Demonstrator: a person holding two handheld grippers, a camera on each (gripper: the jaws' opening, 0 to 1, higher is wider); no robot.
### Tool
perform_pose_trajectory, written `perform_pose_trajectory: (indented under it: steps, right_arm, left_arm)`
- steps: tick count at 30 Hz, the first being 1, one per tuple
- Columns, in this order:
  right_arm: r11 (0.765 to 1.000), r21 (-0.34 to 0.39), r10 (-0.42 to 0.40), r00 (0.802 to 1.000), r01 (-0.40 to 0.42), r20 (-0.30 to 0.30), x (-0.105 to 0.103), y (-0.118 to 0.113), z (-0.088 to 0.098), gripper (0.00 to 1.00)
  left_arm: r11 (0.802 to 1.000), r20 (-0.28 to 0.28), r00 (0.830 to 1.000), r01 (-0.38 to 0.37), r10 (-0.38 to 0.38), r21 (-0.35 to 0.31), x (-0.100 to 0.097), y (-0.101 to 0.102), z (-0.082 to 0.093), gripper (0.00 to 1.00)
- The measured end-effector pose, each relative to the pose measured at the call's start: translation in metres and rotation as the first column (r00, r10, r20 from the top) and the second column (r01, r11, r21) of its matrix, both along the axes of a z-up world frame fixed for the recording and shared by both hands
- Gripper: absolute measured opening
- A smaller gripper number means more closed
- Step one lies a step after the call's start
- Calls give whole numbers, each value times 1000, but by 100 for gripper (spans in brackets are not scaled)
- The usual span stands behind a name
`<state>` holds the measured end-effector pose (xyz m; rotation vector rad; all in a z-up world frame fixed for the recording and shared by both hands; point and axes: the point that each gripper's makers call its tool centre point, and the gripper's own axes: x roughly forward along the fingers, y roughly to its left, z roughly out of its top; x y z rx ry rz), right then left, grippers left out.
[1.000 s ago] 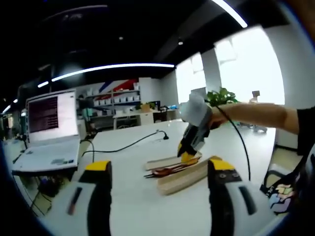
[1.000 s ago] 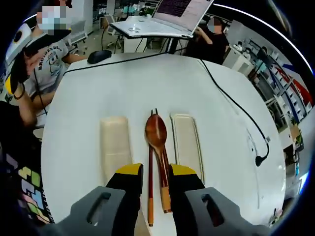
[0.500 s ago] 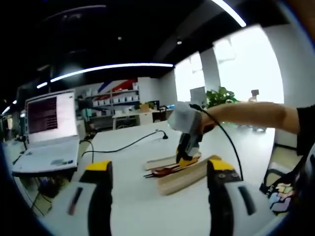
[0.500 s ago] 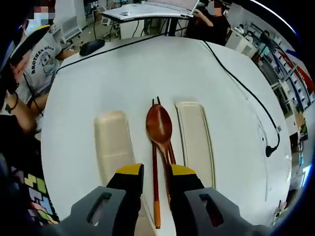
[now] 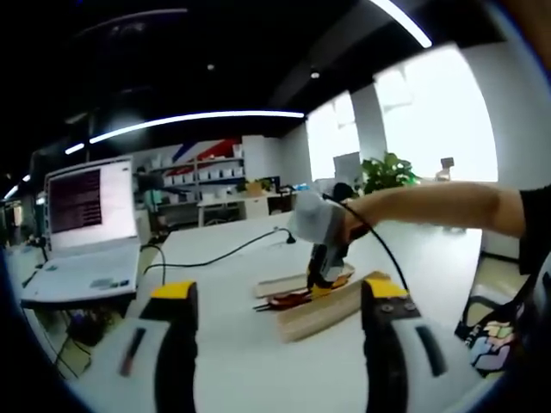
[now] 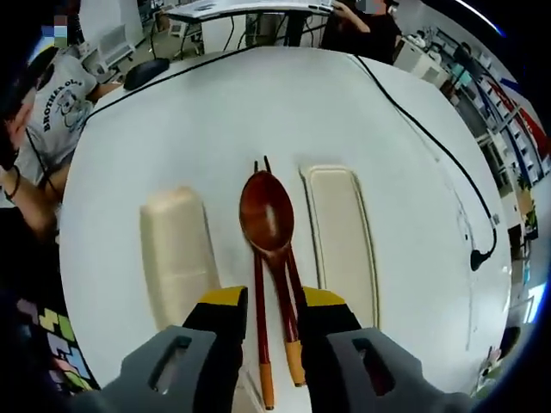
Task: Arrange the utensils inside the cutlery case until each visible utensil rests in its matching compartment.
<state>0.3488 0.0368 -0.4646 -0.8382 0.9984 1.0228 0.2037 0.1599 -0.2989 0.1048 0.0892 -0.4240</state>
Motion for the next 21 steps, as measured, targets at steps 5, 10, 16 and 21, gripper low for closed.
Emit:
perform_pose_trajectory:
  steps: [5,10,16,21]
  right_arm:
    - [1000,5,-23,1000,23,1,7,-2,-4,24]
    - [1000,16,-19,1000,19,-2,5,0,-4,23]
    - [1000,11,7,1000,-7,-2,5,1,-4,22]
    - [1000,12,-15,1000,15,-15,2,1,-4,15]
  left_arm:
    - [1000,-2,1000,0,0,3,0,0,-1,81]
    - [1000,-3,1000,-3,3,0,1,1,-1,81]
    - [1000,-9,1000,-1,2,9,1,0,-3,81]
    - [1000,-12,1000,-2,2,12,1,1,-4,80]
